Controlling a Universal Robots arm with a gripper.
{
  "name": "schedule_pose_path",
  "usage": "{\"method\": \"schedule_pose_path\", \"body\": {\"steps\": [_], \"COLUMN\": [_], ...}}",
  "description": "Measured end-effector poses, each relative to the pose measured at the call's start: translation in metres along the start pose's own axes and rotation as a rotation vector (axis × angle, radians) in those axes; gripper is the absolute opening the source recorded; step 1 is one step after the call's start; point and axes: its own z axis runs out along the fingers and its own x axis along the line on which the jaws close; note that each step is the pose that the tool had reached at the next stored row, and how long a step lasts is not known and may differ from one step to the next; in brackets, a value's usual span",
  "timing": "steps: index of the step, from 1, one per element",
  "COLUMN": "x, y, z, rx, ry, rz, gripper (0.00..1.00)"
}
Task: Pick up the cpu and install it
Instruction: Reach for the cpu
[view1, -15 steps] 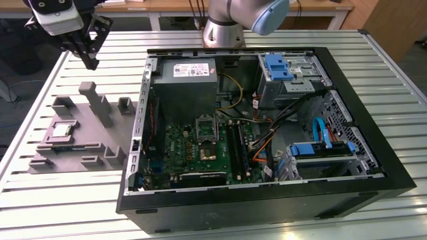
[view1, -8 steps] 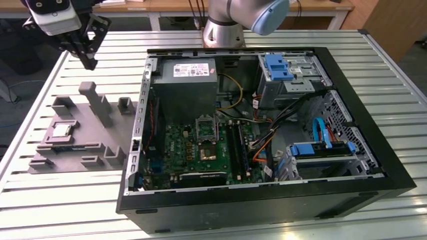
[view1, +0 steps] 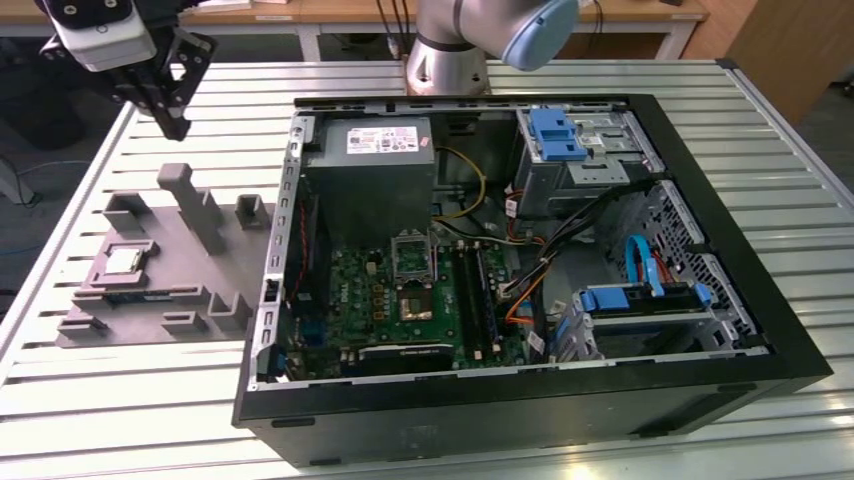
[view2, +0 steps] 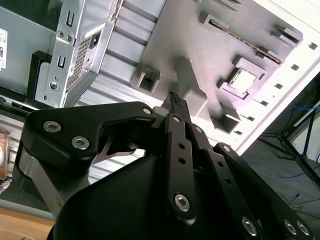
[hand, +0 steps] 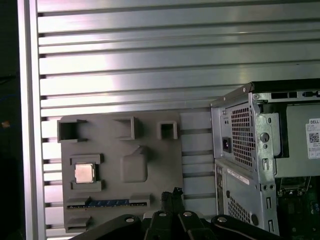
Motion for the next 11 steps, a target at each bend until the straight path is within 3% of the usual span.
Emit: {"method": "schedule_pose_path", "body": {"steps": [11], "x": [0.009], "y": [-0.0007], "z": [0.0006], "rx": [0.0], "ry": [0.0001], "rz": [0.0], "gripper": [0.11]}}
